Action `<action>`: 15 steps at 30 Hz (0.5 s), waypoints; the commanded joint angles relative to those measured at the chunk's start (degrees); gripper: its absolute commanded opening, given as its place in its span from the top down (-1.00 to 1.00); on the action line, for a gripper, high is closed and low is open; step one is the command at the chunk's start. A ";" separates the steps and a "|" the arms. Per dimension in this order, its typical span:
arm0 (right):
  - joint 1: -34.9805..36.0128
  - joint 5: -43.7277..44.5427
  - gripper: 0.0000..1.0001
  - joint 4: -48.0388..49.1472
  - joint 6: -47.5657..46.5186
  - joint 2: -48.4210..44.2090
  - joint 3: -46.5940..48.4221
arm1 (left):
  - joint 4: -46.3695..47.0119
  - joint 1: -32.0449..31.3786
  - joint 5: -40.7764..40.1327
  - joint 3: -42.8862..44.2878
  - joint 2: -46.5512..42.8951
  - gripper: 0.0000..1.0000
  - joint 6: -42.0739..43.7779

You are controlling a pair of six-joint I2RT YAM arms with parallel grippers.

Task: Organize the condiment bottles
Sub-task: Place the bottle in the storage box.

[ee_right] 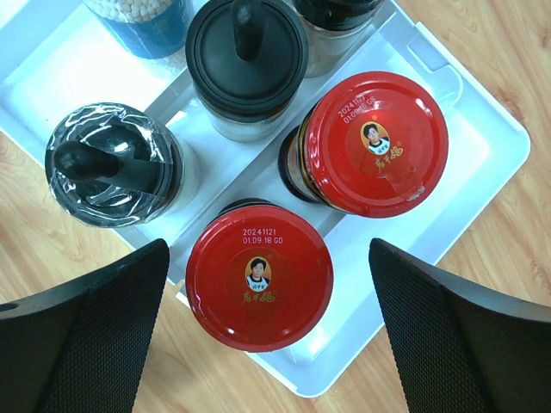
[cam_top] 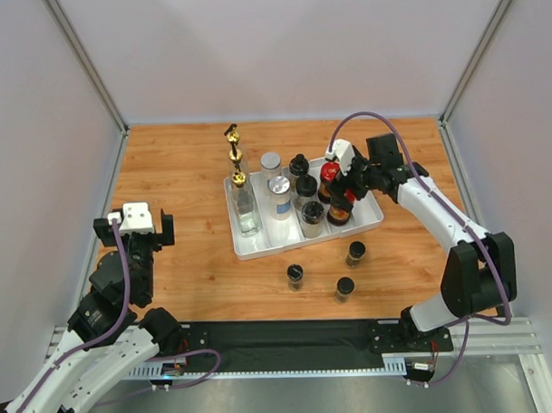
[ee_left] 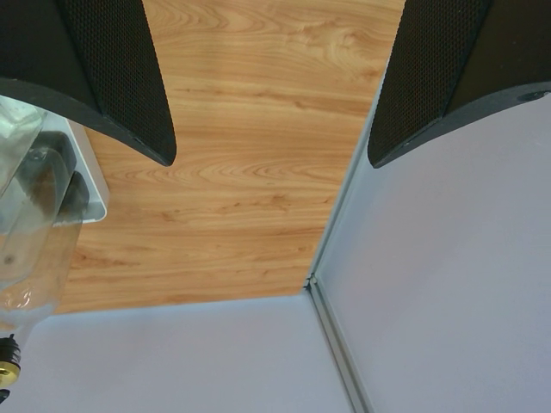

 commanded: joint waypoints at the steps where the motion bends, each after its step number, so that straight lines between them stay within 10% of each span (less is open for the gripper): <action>1: -0.15 0.11 -1.00 1.27 0.61 -3.00 0.12 | 1.40 0.36 0.15 -0.06 -0.28 -1.00 0.79; 15: -0.50 -7.17 -1.00 -11.01 -9.21 -18.11 0.40 | 1.23 0.27 1.21 -0.06 -0.20 -0.99 0.70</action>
